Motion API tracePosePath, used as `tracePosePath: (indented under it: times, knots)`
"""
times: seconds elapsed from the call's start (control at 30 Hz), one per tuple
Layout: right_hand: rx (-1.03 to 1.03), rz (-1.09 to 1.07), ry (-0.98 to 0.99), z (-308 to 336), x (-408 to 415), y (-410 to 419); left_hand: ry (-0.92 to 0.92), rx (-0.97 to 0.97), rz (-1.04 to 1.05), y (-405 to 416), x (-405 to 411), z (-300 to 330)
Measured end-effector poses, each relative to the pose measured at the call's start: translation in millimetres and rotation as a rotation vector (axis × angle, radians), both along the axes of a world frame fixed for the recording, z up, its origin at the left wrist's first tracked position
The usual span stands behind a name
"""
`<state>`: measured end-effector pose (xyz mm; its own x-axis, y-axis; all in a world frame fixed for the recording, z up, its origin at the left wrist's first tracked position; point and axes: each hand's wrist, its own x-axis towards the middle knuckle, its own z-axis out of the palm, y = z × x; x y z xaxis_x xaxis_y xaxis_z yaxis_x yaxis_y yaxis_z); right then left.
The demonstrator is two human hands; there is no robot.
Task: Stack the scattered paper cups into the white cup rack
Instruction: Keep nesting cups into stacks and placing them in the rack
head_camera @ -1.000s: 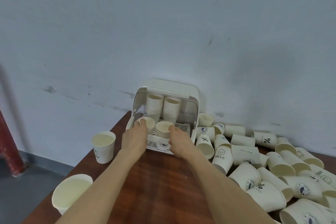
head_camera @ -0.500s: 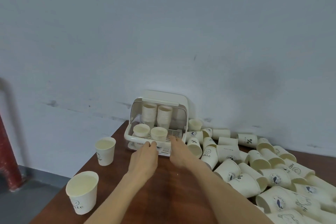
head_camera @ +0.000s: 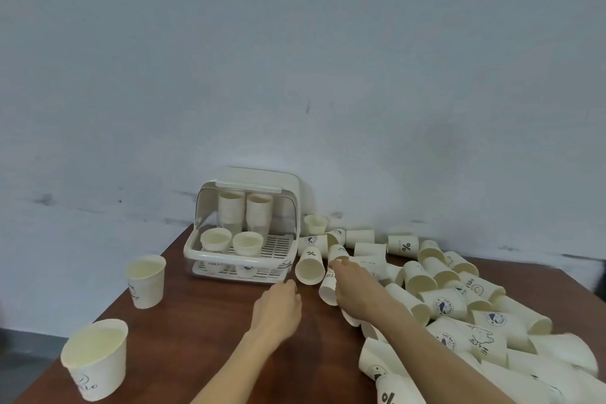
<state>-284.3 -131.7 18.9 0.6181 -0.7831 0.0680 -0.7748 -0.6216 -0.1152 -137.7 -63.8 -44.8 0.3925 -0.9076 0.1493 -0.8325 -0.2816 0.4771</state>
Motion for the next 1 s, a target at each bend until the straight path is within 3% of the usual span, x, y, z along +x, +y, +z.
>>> tracePosePath:
  times: [0.5, 1.0]
  knots:
    - [-0.102, 0.03, 0.029, -5, -29, -37, 0.285, 0.036, 0.284, -117, -30, 4]
    - [-0.101, -0.012, -0.019, -7, -52, -45, 0.404, -0.039, 0.41, -135, -40, 4]
